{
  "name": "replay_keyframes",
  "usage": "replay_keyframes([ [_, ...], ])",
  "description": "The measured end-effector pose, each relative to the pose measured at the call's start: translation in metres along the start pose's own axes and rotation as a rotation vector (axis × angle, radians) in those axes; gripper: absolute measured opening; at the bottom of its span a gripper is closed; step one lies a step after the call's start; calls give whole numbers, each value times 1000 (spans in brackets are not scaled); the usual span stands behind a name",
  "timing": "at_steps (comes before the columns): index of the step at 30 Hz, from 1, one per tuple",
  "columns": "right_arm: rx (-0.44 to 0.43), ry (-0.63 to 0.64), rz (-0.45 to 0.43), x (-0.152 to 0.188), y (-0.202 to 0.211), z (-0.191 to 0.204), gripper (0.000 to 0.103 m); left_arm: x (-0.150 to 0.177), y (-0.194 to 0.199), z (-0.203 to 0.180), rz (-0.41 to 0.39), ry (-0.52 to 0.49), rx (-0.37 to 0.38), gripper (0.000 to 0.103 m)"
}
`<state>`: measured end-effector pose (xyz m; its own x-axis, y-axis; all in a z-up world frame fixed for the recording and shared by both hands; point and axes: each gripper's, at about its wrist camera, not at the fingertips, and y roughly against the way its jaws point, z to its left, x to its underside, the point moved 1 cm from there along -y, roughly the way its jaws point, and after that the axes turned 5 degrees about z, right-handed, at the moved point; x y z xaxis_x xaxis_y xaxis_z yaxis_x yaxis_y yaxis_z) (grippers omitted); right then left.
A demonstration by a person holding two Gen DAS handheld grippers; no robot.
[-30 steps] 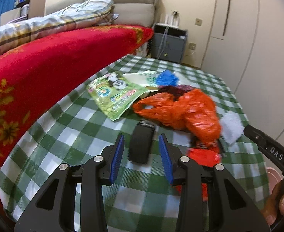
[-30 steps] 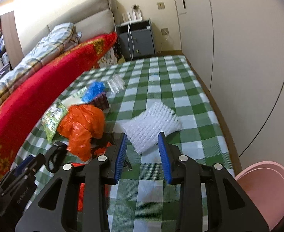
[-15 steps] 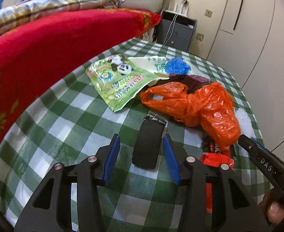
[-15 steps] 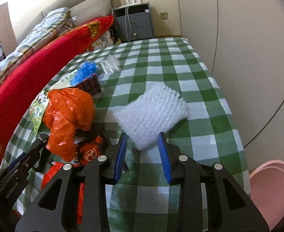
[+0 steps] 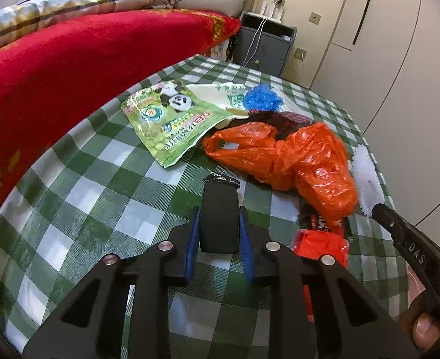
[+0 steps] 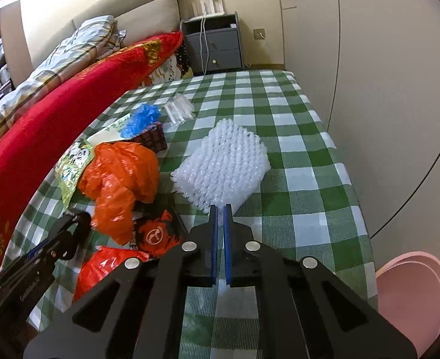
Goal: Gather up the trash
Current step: 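Carry the white foam net over the pink bin and release it with the right tool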
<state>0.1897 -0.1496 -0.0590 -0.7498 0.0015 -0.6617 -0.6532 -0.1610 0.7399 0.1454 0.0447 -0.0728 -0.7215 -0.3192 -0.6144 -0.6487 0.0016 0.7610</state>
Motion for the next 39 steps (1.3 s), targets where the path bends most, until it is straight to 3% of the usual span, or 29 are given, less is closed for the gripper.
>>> replay_keyframes([
  [22,34,64,-107,31,126,0,4,15,73,-16,-126,-89,82,24],
  [39,41,93,-150,42,194,-17,4,27,109,-30,-182,-166,117,24],
])
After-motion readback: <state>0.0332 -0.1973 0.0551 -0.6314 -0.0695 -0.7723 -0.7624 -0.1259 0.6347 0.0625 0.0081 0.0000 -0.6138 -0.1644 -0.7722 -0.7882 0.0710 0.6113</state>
